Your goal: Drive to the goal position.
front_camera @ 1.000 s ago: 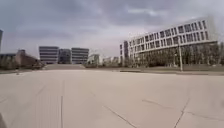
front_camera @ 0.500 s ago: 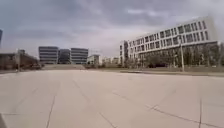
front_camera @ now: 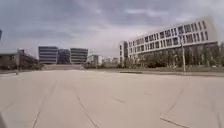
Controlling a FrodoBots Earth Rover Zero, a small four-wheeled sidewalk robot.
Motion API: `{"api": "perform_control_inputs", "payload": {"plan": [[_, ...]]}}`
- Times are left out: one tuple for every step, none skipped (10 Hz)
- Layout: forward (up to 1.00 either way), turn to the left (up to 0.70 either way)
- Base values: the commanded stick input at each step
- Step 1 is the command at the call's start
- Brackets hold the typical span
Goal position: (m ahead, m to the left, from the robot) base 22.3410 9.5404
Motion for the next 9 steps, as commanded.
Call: {"api": "perform_control_inputs", "payload": {"plan": [[0.70,0.00],[0.70,0.00],[0.70,0.00],[0.70,0.00],[0.70,0.00],[0.70,0.00],[0.70,0.00],[0.70,0.00],[0.70,0.00]]}}
